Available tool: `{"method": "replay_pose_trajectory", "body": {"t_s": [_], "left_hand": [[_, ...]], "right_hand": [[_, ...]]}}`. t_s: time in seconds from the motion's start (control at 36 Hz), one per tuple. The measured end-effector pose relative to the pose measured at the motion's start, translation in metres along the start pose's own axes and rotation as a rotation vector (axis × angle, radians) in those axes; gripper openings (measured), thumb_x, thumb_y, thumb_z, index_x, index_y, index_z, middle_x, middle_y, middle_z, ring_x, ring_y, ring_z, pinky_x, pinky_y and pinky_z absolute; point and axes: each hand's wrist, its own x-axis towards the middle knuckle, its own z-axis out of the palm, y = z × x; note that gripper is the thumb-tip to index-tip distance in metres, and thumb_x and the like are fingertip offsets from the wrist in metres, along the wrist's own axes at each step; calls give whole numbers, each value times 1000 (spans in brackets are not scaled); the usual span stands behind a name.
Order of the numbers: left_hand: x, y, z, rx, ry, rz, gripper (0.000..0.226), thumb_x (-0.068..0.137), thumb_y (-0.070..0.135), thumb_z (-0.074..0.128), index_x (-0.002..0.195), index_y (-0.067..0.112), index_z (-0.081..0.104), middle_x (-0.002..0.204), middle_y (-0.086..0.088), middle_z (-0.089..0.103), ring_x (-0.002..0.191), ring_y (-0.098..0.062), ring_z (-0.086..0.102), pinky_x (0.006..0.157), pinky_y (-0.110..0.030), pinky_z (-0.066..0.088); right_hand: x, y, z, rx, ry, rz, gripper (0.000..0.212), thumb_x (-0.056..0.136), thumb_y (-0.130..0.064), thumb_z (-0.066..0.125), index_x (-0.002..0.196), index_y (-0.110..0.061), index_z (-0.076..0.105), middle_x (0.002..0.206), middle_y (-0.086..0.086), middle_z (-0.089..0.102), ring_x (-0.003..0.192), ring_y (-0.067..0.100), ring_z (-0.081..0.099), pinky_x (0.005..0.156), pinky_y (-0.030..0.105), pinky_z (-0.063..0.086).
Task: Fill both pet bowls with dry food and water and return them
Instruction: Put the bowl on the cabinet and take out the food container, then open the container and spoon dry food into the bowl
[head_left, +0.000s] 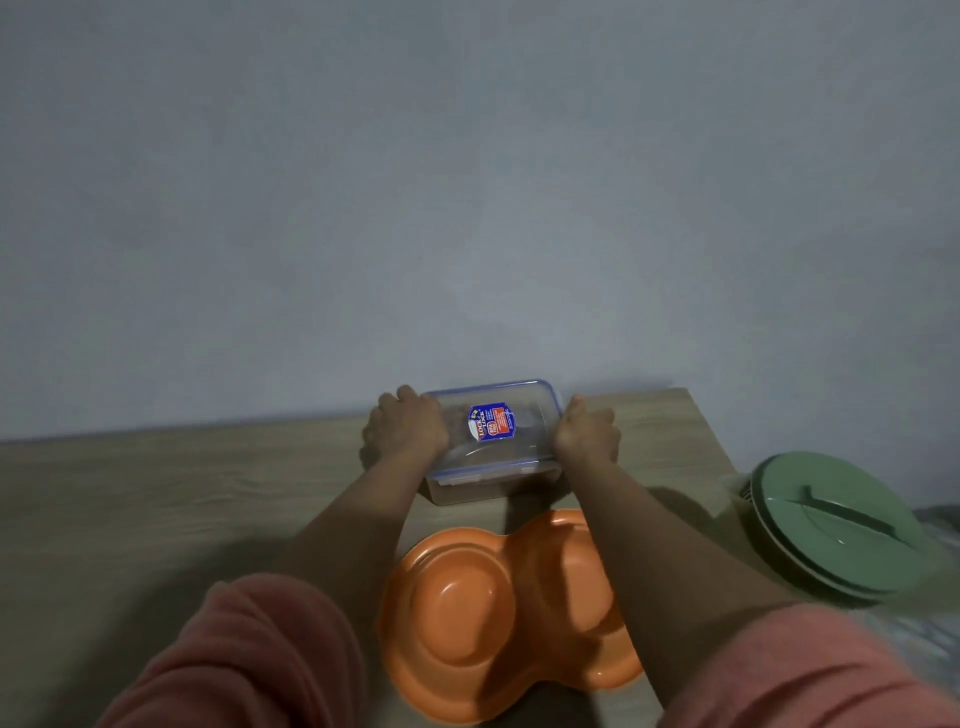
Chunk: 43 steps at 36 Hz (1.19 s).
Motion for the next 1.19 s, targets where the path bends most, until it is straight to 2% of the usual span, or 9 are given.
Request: {"method": "replay_pose_trajectory", "body": {"t_s": [0.19, 0.33, 0.5, 0.67, 0.83, 0.97, 1.03, 1.08, 1.19], "left_hand": [[17, 30, -15, 89, -88, 366, 44, 104, 31, 24, 124, 3, 51, 126, -21, 55, 117, -35, 51, 97, -44, 43], [23, 45, -10, 247, -188, 485, 59, 104, 38, 14, 128, 1, 55, 129, -22, 57, 119, -35, 52, 97, -40, 42], [29, 51, -7, 328, -249, 578, 54, 103, 26, 31, 152, 8, 15, 136, -21, 49, 123, -37, 49, 98, -44, 44], [40, 54, -2, 434, -346, 593, 66, 101, 22, 40, 154, 6, 4, 145, -24, 39, 130, -37, 44, 104, -43, 41], [41, 54, -4, 442, -313, 641, 64, 100, 22, 41, 153, 6, 9, 143, -22, 42, 128, -37, 46, 102, -44, 42], [35, 48, -8, 429, -229, 713, 69, 98, 31, 48, 155, 15, 12, 134, -19, 47, 122, -34, 49, 97, -40, 45], [28, 46, -14, 354, -168, 685, 55, 102, 33, 37, 150, 7, 26, 128, -21, 52, 117, -34, 52, 95, -40, 44], [21, 47, -24, 259, -127, 630, 57, 104, 42, 21, 130, 1, 50, 121, -23, 58, 112, -34, 54, 93, -41, 44], [12, 47, -52, 176, -51, 562, 69, 101, 50, 13, 117, -1, 58, 117, -22, 61, 108, -33, 56, 90, -39, 45]], "right_hand": [[-47, 12, 17, 364, 104, 350, 58, 97, -39, 45, 136, 2, 31, 141, 26, 38, 127, 41, 43, 102, 42, 38], [-63, 21, 35, 497, 49, 373, 58, 95, -42, 50, 131, 2, 37, 134, 23, 51, 121, 40, 51, 95, 40, 44], [-69, 16, 46, 643, 49, 400, 53, 93, -38, 56, 130, -3, 42, 127, 21, 57, 113, 39, 58, 96, 48, 49], [-68, 20, 48, 719, 40, 392, 52, 95, -38, 53, 132, -4, 40, 126, 18, 58, 114, 35, 57, 97, 42, 48], [-71, 22, 49, 755, 30, 358, 44, 95, -33, 54, 130, -8, 45, 122, 14, 61, 110, 31, 61, 93, 39, 52], [-73, 23, 38, 688, 36, 411, 61, 87, -36, 66, 131, -4, 39, 128, 20, 56, 114, 37, 57, 94, 41, 49], [-76, 20, 30, 677, 41, 447, 70, 82, -36, 72, 132, -3, 35, 132, 23, 52, 117, 40, 54, 97, 44, 47], [-79, 14, 20, 650, 64, 439, 73, 81, -36, 73, 132, -1, 33, 134, 25, 51, 119, 42, 52, 96, 43, 45], [-91, -6, 7, 608, 69, 350, 70, 81, -37, 72, 130, -1, 37, 133, 23, 52, 119, 41, 53, 96, 43, 46]]}}
